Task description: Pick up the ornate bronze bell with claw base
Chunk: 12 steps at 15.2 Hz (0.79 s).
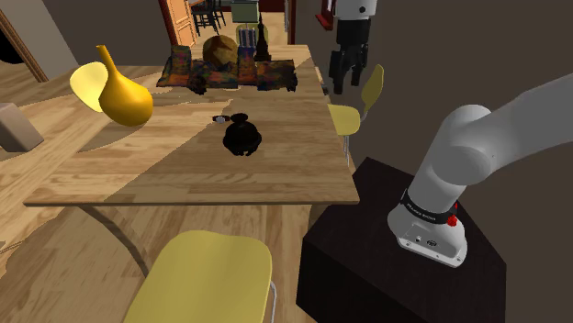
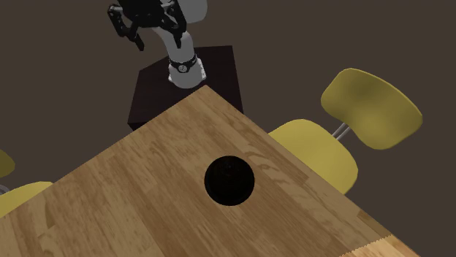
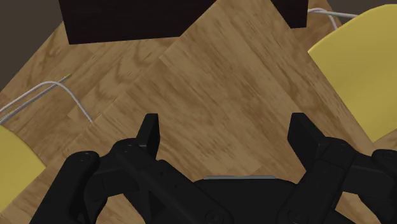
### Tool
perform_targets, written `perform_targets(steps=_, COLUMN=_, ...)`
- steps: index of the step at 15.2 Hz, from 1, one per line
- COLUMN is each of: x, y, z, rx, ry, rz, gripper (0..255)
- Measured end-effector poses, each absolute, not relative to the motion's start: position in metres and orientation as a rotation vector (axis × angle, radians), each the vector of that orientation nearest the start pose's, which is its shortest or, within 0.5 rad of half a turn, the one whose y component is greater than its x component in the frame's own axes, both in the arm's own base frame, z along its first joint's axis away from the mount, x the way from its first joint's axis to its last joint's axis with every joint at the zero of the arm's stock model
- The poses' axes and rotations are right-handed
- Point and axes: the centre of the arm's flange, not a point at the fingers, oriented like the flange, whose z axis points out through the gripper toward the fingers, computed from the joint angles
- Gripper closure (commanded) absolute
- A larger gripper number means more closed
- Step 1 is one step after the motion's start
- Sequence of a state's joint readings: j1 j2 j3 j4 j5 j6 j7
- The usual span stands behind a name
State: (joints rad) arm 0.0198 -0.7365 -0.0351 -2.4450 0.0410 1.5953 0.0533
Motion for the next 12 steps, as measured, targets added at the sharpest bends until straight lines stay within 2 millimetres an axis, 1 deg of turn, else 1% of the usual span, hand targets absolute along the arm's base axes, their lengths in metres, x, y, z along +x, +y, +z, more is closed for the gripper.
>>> perform_targets(steps=1, x=0.316, y=-0.002, z=0.535, rx=-3.073, ry=0.095, rz=0.177, gripper=0)
perform_targets(steps=2, x=0.322, y=0.001, z=0.535, rx=-3.073, ry=0.094, rz=0.177, gripper=0)
perform_targets(steps=5, x=0.35, y=0.015, z=0.524, rx=-3.073, ry=0.088, rz=0.18, gripper=0)
perform_targets(steps=6, x=0.363, y=0.019, z=0.519, rx=-3.073, ry=0.087, rz=0.18, gripper=0)
perform_targets(steps=8, x=0.382, y=0.03, z=0.515, rx=-3.072, ry=0.083, rz=0.182, gripper=0)
perform_targets(steps=9, x=0.394, y=0.038, z=0.51, rx=-3.072, ry=0.081, rz=0.182, gripper=0)
perform_targets(steps=10, x=0.406, y=0.042, z=0.507, rx=-3.072, ry=0.079, rz=0.183, gripper=0)
perform_targets(steps=11, x=0.418, y=0.049, z=0.506, rx=-3.072, ry=0.077, rz=0.183, gripper=0)
perform_targets(steps=12, x=0.427, y=0.054, z=0.5, rx=-3.071, ry=0.076, rz=0.184, gripper=0)
